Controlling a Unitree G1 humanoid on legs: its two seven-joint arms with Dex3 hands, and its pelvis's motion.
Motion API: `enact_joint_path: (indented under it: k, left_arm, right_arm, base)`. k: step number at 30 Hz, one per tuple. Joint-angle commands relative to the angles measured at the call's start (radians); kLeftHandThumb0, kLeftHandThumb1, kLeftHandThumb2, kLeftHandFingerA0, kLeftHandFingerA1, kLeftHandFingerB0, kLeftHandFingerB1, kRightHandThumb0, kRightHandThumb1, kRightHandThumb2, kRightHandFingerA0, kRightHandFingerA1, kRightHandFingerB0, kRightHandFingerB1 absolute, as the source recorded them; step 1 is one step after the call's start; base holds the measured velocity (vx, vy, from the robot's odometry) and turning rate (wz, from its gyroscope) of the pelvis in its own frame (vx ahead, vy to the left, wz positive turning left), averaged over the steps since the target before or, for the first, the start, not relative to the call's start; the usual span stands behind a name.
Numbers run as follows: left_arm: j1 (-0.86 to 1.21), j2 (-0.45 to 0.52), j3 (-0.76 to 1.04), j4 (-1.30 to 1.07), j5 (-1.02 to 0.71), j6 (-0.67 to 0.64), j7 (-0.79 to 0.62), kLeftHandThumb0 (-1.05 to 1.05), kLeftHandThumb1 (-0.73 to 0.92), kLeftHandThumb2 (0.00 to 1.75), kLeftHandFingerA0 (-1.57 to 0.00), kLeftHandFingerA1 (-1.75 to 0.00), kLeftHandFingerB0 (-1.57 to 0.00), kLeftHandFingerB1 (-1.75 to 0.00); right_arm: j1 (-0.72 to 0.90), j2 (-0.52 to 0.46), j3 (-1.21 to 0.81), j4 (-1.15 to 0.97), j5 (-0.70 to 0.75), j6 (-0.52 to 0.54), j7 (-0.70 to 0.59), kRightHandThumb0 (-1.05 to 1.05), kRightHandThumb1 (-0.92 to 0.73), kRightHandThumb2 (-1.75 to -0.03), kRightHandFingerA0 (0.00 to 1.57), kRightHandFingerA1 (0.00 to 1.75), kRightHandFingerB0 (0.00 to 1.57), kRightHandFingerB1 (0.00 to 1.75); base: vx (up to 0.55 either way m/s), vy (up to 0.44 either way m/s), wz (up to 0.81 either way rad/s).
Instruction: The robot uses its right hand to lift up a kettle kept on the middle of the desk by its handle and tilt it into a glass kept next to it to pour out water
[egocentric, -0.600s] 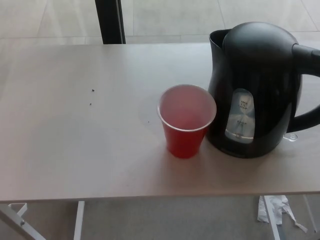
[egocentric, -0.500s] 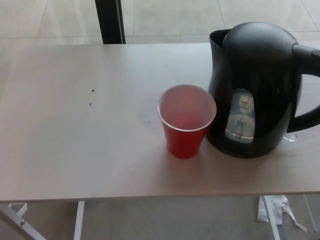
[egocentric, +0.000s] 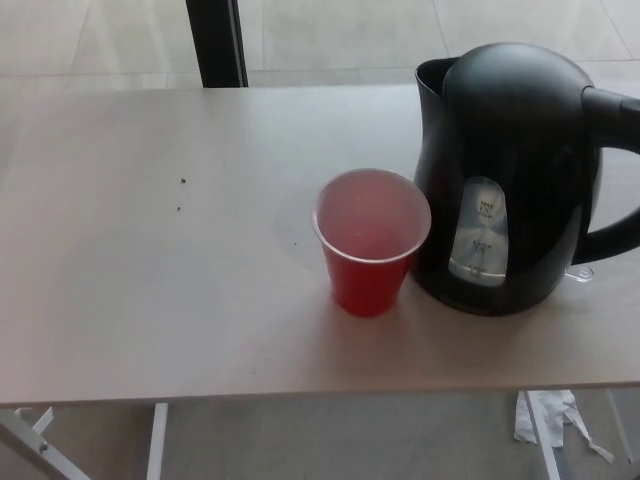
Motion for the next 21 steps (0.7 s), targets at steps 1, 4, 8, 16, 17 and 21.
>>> enact_joint_path:
  k: [1,4,8,16,17,21]
  left_arm:
    - [0.005,0.007,-0.003,-0.004,-0.021,0.024,-0.014,-0.73,0.69,0.61,-0.53,-0.52,-0.31,-0.41]
    - [0.003,0.006,-0.003,-0.008,-0.024,0.032,-0.008,-0.72,0.53,0.95,-0.47,-0.61,-0.24,-0.51]
    - [0.008,0.004,0.002,-0.026,-0.036,0.044,-0.014,-0.70,0.69,0.61,-0.53,-0.52,-0.31,-0.41]
    - [0.001,0.009,-0.010,-0.014,-0.024,0.029,-0.014,-0.72,0.69,0.61,-0.55,-0.52,-0.33,-0.42]
    - [0.000,0.007,-0.012,-0.020,-0.024,0.031,-0.013,-0.72,0.68,0.61,-0.55,-0.52,-0.32,-0.42]
    - [-0.002,0.003,-0.017,-0.016,-0.025,0.016,-0.026,-0.73,0.53,0.95,-0.48,-0.63,-0.25,-0.53]
  right_arm:
    - [-0.130,-0.026,0.031,-0.258,0.114,0.143,0.067,-0.87,-0.52,-0.57,0.33,0.55,0.18,0.58]
    - [-0.149,-0.015,0.054,-0.368,0.120,0.167,0.080,-0.82,-0.44,-0.80,0.21,0.53,0.09,0.53]
    - [-0.205,-0.013,0.210,-0.661,0.130,0.302,0.119,-0.72,-0.45,-0.87,0.10,0.46,0.00,0.31]
    - [-0.321,0.003,0.461,-0.729,0.022,0.375,0.178,-0.74,-0.44,-0.82,0.05,0.41,0.09,0.18]
    - [-0.323,0.016,0.478,-0.726,0.027,0.393,0.174,-0.71,-0.43,-0.83,0.03,0.32,0.07,0.20]
    - [-0.298,0.043,0.546,-0.718,0.003,0.433,0.153,-0.76,-0.44,-0.83,0.12,0.46,0.05,0.20]
  base:
    - [0.00,0.000,0.00]
    - [0.00,0.000,0.00]
    - [0.00,0.000,0.00]
    - [0.00,0.000,0.00]
    - [0.00,0.000,0.00]
    - [0.00,0.000,0.00]
